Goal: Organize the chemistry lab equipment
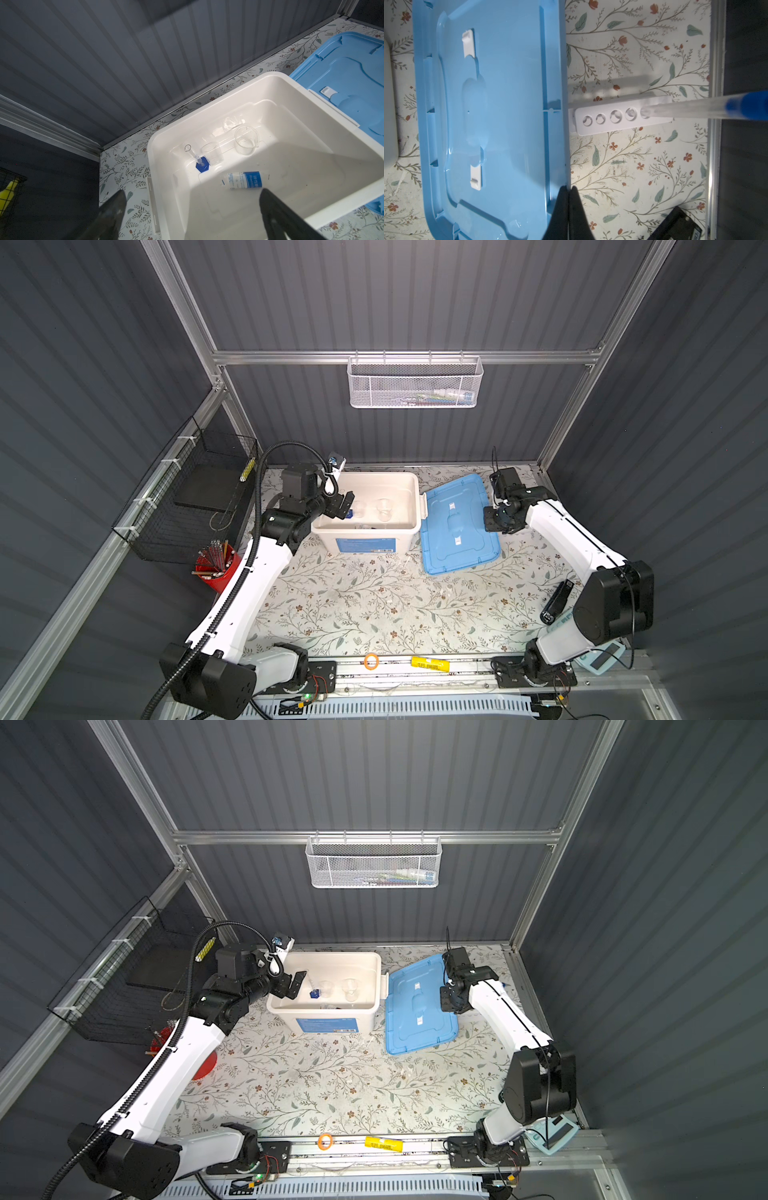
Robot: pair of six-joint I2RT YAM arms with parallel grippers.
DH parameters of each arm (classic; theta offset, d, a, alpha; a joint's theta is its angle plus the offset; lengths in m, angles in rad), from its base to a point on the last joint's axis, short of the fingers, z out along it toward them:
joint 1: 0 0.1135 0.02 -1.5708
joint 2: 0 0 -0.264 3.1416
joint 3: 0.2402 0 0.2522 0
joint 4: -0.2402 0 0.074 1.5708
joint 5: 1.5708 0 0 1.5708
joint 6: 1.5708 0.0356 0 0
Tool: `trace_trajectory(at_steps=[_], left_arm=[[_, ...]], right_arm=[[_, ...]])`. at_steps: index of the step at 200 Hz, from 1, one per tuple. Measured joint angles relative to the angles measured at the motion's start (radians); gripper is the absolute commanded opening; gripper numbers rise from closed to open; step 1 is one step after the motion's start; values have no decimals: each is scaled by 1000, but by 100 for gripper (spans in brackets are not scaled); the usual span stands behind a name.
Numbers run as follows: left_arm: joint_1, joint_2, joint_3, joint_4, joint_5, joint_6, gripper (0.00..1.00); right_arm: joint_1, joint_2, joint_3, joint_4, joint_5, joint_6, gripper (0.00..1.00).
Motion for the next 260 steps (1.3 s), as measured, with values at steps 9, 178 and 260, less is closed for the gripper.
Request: trace_trajectory(at_steps=[9, 178, 260], left_arm=[[0, 0, 0, 0, 0, 0, 100], [-158, 74, -36, 95, 346, -229, 95], [-194, 132, -65, 165, 425, -336, 92]], right_arm=[[0, 0, 14, -8, 7, -6, 0], [-1, -24, 423, -230, 163, -148, 0], [1, -31, 496, -295, 162, -151, 0]])
